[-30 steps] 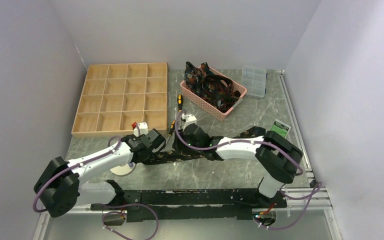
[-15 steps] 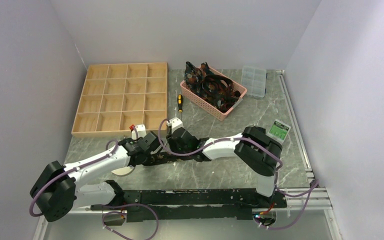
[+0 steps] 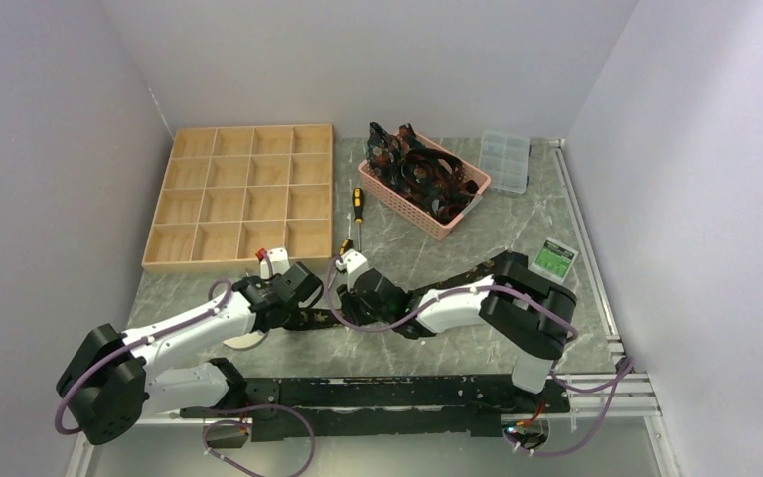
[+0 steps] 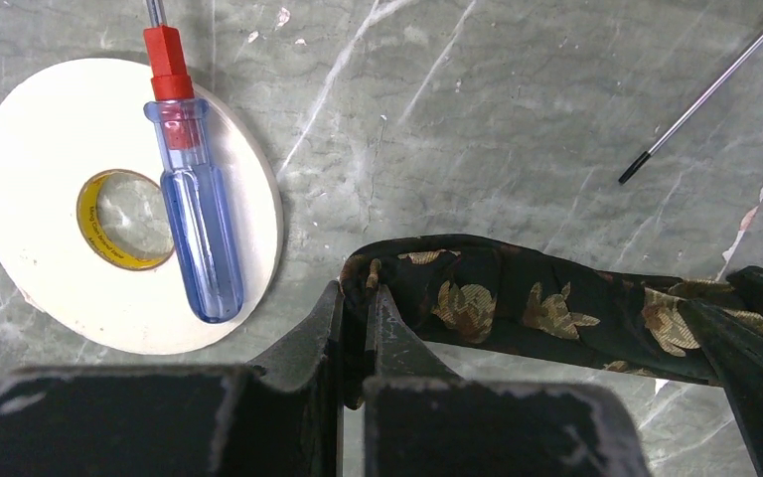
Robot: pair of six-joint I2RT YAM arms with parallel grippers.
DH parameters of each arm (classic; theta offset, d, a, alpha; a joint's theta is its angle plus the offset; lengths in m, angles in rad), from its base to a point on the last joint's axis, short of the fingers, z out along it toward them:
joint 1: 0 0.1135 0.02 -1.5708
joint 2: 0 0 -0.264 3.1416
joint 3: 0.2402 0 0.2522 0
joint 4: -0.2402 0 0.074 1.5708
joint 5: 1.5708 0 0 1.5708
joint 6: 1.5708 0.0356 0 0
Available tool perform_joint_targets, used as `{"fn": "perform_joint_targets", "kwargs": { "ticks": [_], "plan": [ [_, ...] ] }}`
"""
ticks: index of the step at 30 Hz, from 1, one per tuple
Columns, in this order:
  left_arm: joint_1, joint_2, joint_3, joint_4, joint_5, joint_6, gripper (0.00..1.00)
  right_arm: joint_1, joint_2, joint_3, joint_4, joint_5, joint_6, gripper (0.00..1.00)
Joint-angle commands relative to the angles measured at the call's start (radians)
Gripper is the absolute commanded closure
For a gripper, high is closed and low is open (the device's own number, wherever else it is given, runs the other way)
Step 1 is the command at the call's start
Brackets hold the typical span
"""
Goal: Roll the ties
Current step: Roll the tie at the center of the board.
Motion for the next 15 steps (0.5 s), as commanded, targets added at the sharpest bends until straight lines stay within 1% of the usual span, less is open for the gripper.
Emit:
{"fn": "perform_joint_targets", "kwargs": {
  "ticks": [1, 3, 6, 7, 9, 11, 13, 15],
  "plan": [
    [-0.003, -0.027, -0.007, 0.012, -0.001, -0.021, 0.97, 0.012, -0.02, -0.033, 0.01, -0.017, -0.005, 0.68],
    [-0.003, -0.029, -0.007, 0.012, 0.0, -0.017, 0.97, 0.012, -0.053, -0.042, 0.014, 0.065, 0.035, 0.63],
    [-0.003, -0.021, 0.008, 0.002, 0.002, -0.01, 0.97, 0.01, -0.145, -0.042, -0.01, 0.237, 0.115, 0.58],
    [-0.004, -0.012, 0.016, -0.005, -0.001, -0.007, 0.97, 0.01, -0.175, -0.034, -0.025, 0.272, 0.139, 0.57],
    [-0.005, 0.007, 0.041, -0.027, -0.012, -0.003, 0.97, 0.007, -0.221, -0.018, -0.046, 0.29, 0.177, 0.56],
    [-0.009, 0.028, 0.068, -0.047, -0.025, 0.004, 0.97, 0.0, -0.243, -0.002, -0.048, 0.224, 0.228, 0.57],
    [-0.014, 0.056, 0.094, -0.07, -0.04, -0.001, 0.97, -0.022, -0.229, 0.012, -0.036, 0.108, 0.312, 0.59],
    [-0.026, 0.083, 0.118, -0.096, -0.058, -0.006, 0.97, -0.041, -0.195, 0.02, 0.01, -0.024, 0.405, 0.63]
  ]
}}
